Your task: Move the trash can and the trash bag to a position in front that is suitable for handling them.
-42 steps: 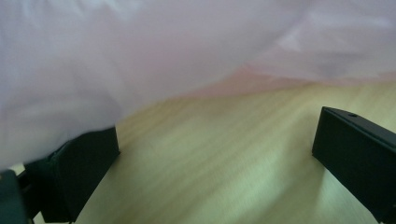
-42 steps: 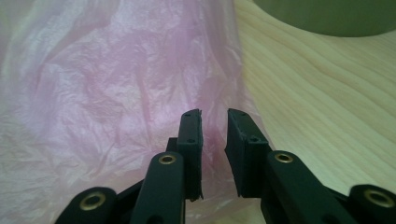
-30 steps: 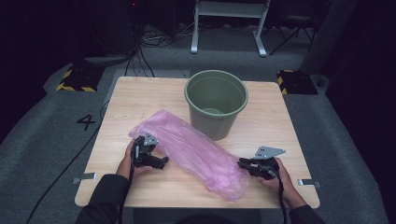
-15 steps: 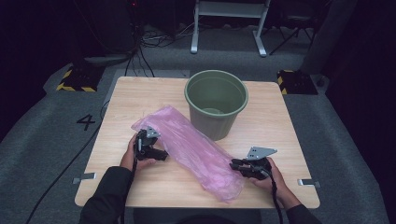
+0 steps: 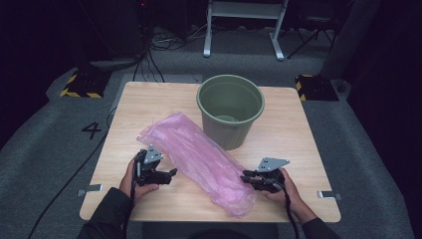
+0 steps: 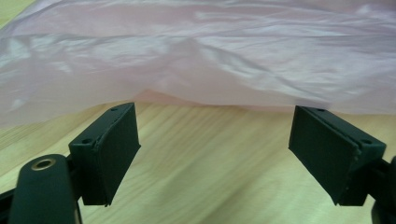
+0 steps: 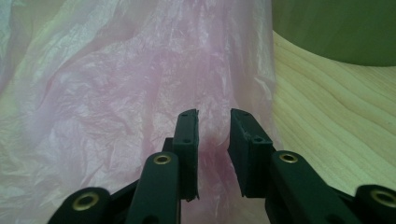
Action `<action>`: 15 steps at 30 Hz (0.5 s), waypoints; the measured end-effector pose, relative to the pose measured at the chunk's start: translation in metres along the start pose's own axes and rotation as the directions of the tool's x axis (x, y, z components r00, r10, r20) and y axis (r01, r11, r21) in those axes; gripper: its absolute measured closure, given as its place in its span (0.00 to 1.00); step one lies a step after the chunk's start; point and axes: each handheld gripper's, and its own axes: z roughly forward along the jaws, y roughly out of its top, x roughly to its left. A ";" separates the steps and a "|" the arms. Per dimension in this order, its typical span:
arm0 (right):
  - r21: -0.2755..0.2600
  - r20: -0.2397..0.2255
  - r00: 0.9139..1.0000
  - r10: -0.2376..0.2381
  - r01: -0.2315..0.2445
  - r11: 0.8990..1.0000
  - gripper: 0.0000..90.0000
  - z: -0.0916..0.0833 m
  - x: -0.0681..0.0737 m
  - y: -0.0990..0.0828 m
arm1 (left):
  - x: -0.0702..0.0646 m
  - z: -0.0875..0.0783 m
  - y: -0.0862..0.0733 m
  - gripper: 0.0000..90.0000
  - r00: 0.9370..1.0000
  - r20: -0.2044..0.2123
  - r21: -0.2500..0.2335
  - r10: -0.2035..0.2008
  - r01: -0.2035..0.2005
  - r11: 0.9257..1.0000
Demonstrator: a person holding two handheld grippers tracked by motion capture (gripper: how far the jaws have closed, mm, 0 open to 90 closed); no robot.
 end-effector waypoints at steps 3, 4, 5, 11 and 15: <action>0.014 0.020 1.000 -0.006 0.006 1.000 0.87 0.001 -0.002 0.000 | -0.005 0.000 0.001 0.18 1.000 -0.013 0.001 0.022 -0.022 1.000; 0.014 0.020 1.000 -0.006 0.006 1.000 0.87 0.001 -0.002 0.000 | -0.005 0.000 0.001 0.18 1.000 -0.013 0.001 0.022 -0.022 1.000; 0.017 0.024 1.000 0.006 -0.006 1.000 0.88 0.000 -0.004 -0.001 | -0.002 -0.002 0.000 0.18 1.000 -0.027 -0.005 0.014 -0.014 1.000; 0.018 0.058 0.998 0.026 -0.028 0.999 0.89 -0.004 -0.014 -0.005 | 0.013 -0.003 -0.004 0.18 0.995 -0.100 0.015 0.013 -0.011 1.000; 0.016 0.079 0.996 0.038 -0.040 0.999 0.89 -0.008 -0.020 -0.007 | 0.020 -0.003 -0.007 0.18 0.995 -0.102 0.016 -0.011 0.013 1.000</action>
